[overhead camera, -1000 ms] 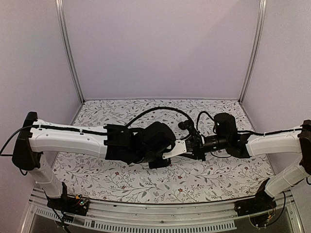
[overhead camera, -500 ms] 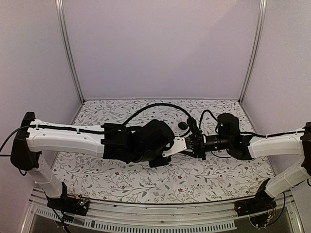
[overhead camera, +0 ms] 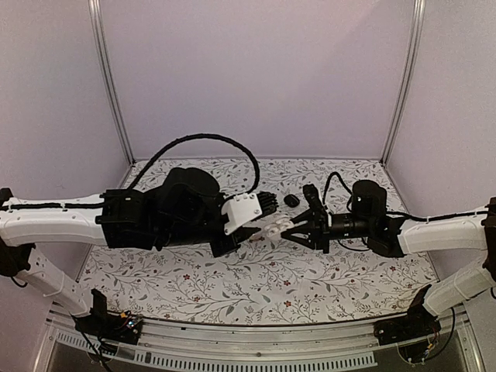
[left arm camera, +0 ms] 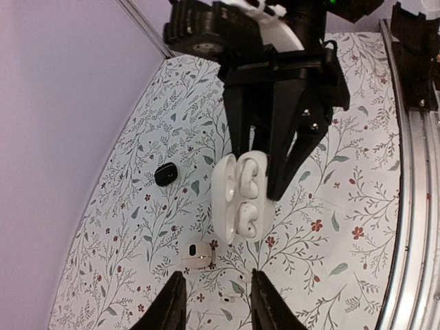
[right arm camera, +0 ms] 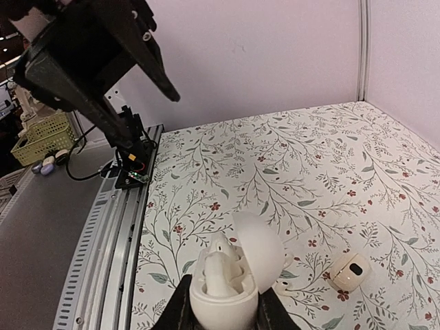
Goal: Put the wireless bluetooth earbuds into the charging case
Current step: Adjust the left earbud in the left side groove of the charging case.
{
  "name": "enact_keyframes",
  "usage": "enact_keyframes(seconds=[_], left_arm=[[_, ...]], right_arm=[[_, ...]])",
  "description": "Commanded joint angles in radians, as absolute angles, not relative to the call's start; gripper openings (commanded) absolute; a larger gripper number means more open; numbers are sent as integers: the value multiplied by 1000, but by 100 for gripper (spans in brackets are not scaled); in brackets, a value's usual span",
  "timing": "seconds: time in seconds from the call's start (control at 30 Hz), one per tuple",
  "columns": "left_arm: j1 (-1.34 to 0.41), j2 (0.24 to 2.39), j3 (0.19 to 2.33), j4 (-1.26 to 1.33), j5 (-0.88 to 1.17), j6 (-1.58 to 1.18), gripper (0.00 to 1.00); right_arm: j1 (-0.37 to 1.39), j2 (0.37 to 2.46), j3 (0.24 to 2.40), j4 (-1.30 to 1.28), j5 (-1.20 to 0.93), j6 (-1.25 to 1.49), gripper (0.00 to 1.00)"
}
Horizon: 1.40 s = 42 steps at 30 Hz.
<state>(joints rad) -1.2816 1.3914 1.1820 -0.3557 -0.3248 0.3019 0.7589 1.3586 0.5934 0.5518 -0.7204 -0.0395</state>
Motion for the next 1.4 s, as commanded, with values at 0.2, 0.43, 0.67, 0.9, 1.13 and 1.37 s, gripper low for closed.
enact_keyframes(seconds=[0.2, 0.43, 0.67, 0.9, 1.13, 1.37], left_arm=[[-1167, 1349, 1135, -237, -114, 207, 33], [-1155, 1349, 1129, -217, -13, 182, 32], [-1155, 1324, 1096, -194, 68, 189, 16], [-1203, 1304, 1065, -183, 24, 226, 15], [-1207, 1364, 1109, -196, 3, 196, 15], [-1208, 1403, 1145, -202, 2, 186, 15]], right_arm=[[761, 1295, 571, 664, -868, -5, 0], [761, 1301, 577, 677, -926, -5, 0], [761, 1305, 583, 677, -888, 37, 0], [761, 1301, 592, 647, -836, 26, 0], [762, 1299, 594, 630, -821, 11, 0], [764, 1288, 595, 606, -827, 11, 0]])
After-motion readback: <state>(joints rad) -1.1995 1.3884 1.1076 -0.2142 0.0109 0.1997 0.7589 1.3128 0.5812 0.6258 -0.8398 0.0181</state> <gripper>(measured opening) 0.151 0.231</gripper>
